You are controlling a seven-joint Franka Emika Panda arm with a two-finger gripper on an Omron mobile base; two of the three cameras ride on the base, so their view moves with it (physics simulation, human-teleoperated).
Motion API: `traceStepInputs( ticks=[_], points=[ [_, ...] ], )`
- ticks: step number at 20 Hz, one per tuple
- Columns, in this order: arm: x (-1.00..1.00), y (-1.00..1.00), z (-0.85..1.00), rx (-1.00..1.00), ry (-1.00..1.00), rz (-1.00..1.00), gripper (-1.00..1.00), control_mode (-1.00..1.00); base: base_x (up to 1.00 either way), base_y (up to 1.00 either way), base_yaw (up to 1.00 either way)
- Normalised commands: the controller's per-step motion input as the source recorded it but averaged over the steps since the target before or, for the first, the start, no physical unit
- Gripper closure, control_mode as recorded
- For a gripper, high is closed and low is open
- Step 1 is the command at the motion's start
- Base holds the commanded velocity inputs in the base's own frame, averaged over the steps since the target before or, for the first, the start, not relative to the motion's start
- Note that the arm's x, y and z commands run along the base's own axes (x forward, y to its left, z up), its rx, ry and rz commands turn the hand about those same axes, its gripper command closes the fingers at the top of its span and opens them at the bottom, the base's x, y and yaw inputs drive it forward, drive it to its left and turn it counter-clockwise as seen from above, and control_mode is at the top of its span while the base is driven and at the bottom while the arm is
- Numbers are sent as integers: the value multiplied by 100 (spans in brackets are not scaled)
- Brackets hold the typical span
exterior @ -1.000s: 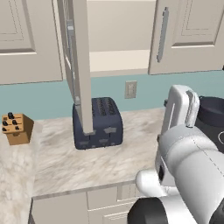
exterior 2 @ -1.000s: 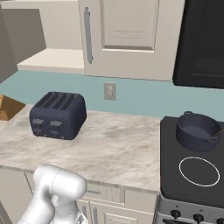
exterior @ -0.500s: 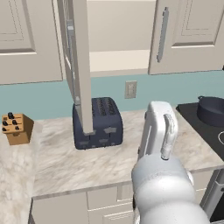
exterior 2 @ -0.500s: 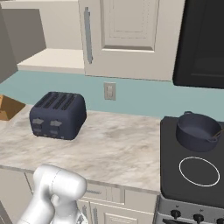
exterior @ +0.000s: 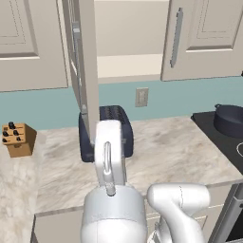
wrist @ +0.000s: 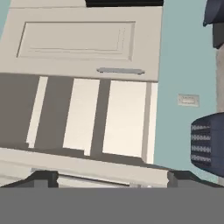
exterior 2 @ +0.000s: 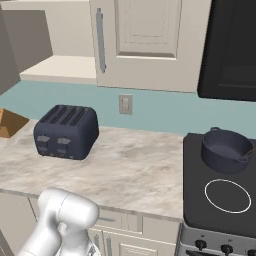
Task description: Open the cabinet and move the ladle to the pot. Then close the cabinet.
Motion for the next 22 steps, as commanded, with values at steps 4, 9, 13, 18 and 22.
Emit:
traceStepInputs(
  ticks=[4,9,13,18,22],
  points=[
    [0,72,2,-11,-4,-4,-100,-100,0,0,0],
    [0,66,0,-3,0,-5,-100,-100,0,0,0],
    [9,49,0,0,0,-12,-100,-100,0,0,0],
    [31,31,0,7,0,-16,-100,-100,0,0,0],
    [37,8,0,13,0,-18,-100,-100,0,0,0]
  ],
)
